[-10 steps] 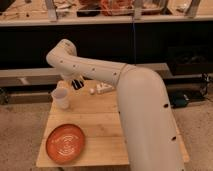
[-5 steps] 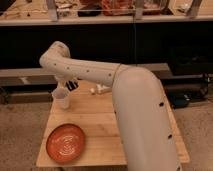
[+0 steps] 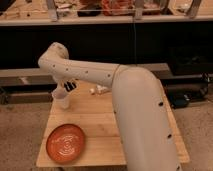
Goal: Place the eraser in the ceramic cup
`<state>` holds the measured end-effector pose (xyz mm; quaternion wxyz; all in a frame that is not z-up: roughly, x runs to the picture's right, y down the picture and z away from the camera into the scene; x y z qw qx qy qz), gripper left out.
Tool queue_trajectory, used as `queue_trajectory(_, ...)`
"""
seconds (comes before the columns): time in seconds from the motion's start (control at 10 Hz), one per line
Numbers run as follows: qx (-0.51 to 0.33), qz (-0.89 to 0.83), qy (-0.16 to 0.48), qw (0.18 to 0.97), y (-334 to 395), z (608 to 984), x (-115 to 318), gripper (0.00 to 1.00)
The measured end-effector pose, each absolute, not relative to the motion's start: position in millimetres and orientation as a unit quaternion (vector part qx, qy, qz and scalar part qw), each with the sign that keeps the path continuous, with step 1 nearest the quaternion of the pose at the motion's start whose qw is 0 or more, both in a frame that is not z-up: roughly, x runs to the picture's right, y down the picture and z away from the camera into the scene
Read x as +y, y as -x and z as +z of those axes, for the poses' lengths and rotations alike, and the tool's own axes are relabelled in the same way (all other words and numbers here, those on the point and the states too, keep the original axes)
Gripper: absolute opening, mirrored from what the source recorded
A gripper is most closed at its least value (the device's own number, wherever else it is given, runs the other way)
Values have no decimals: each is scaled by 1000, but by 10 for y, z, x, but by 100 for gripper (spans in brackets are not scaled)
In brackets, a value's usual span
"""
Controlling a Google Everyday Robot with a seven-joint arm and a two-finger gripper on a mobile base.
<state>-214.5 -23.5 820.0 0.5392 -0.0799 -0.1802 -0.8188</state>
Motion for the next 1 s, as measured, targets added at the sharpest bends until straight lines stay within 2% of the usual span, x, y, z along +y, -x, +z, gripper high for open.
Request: queue_trajectory(1.0, -191, -826, 63, 527, 2283, 8199, -164, 0)
